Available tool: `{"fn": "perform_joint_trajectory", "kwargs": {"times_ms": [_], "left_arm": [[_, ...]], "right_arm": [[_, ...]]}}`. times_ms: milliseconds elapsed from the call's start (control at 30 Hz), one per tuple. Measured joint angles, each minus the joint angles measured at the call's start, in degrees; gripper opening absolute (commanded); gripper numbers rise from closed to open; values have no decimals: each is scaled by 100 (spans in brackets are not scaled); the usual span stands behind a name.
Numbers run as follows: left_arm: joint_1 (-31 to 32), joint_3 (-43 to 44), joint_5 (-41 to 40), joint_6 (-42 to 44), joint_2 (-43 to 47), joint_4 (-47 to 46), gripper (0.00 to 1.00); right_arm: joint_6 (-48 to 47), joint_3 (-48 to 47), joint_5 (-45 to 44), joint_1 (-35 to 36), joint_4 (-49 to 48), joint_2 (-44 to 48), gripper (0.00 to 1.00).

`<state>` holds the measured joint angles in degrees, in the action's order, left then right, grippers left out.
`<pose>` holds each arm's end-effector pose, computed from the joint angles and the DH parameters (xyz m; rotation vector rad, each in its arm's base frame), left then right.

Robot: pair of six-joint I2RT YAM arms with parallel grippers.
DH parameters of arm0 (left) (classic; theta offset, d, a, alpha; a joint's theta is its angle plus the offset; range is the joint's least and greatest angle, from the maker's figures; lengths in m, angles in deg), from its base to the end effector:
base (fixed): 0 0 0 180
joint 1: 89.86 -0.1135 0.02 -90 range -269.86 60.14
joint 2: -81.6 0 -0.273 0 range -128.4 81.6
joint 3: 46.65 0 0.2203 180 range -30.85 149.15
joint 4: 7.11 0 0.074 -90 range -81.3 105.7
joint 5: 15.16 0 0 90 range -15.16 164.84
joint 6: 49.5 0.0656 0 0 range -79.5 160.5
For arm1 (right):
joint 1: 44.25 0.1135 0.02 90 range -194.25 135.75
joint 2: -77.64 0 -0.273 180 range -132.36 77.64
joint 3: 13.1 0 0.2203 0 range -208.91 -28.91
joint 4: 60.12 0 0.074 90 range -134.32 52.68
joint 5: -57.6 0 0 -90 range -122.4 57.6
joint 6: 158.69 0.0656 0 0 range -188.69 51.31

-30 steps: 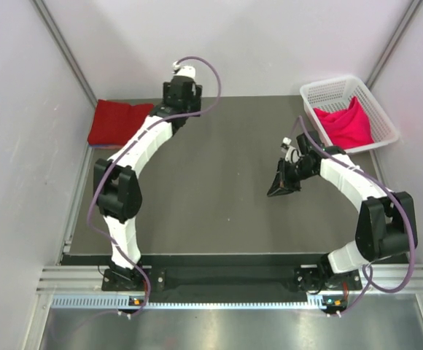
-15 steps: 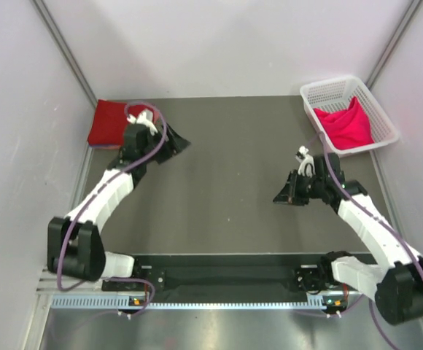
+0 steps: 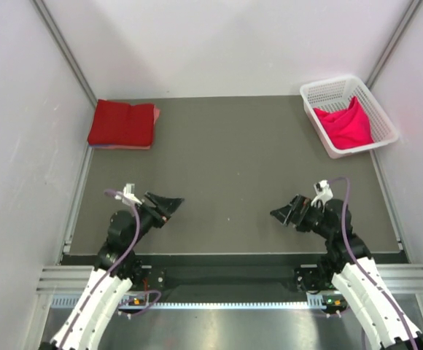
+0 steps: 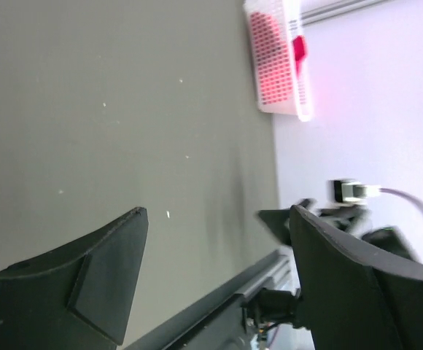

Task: Fold and stack the t-shirts
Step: Neatly place the folded tshirt to the corner

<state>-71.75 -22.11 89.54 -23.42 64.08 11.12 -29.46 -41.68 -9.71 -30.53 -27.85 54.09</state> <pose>0.1024 -0.0510 0.1959 -0.5628 1.8573 -1.2280 0.0997 0.0504 0.1803 0.2166 2.1403 0.9641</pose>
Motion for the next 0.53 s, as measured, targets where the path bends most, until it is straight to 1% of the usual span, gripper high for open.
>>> {"fn": "perform_joint_trajectory", "kwargs": {"times_ms": [100,133,167,233,300,433,533], "left_arm": [[0,-439,-22,-339,1244,431,85],[0,-474,22,-363,1366,487,85],[0,-485,79,-369,1335,494,85],[0,-531,203,-420,1279,487,86],[0,-599,343,-562,1412,474,86],[0,-619,597,-973,1506,-4,85],[0,-619,697,-1130,1576,-251,86]], "right_arm": [[212,765,-2,0,-249,348,100],[319,953,2,0,-262,446,100],[498,1108,31,0,-363,529,100],[629,1113,48,0,-525,691,100],[743,1113,50,0,-717,907,100],[798,1113,55,0,-793,1062,99],[804,1115,94,0,-776,1237,100]]}}
